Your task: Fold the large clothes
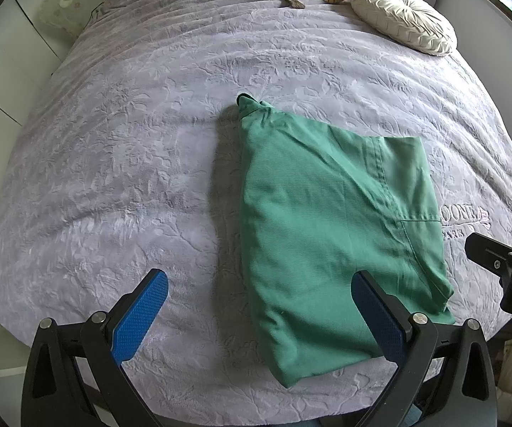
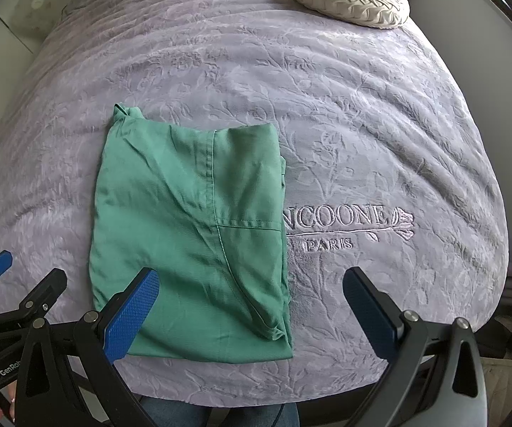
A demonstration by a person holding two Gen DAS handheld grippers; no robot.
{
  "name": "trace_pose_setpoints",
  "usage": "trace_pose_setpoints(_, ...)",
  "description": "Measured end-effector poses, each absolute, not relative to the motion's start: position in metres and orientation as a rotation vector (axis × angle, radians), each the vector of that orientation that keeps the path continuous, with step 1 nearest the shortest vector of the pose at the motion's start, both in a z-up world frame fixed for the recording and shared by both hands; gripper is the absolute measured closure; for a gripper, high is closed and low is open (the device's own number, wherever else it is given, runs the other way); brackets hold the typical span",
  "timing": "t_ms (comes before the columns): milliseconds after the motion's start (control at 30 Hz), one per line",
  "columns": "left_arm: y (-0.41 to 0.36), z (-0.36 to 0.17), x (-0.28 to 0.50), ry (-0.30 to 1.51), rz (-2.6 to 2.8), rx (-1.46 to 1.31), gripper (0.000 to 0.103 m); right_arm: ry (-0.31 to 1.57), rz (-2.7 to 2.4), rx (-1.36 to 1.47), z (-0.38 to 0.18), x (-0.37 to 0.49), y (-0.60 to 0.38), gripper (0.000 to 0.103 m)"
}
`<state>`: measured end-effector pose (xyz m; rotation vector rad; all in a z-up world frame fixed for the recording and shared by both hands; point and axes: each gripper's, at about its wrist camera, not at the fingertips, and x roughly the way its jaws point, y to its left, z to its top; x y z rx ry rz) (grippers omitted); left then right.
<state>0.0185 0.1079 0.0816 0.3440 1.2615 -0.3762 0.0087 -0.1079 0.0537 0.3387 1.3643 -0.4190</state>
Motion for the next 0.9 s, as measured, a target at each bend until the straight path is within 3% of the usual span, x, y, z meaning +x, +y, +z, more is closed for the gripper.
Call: trace_pose_setpoints(900, 0.1035, 0.0852, 0.0179, 1.239, -0.397, 0.352, 0.000, 1.368, -0.409, 0.338, 0.0516, 0.0083, -0.1076, 0.000)
